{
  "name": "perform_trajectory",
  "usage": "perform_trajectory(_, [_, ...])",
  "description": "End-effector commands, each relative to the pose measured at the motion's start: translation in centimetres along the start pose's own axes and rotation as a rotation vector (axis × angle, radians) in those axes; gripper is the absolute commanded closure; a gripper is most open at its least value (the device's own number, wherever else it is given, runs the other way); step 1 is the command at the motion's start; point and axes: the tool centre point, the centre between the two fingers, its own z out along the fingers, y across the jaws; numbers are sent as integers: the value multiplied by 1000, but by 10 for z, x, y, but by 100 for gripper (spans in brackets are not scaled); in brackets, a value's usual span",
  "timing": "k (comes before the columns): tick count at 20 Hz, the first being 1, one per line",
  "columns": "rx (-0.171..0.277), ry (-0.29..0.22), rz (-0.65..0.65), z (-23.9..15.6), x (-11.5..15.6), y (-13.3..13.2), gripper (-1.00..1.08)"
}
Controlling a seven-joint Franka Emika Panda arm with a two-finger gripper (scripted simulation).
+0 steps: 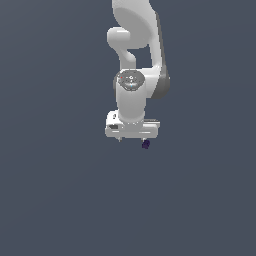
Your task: Pick up the object and move it to a goal position.
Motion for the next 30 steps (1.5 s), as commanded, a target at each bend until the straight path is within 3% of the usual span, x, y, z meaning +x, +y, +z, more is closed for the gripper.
perform_trajectory(1, [-1, 0, 18, 4, -2, -4, -92])
perform_trajectory(19, [-15, 14, 299, 54, -36, -58, -92])
perform_trajectory(30, [-19, 21, 400, 70, -51, -75, -92])
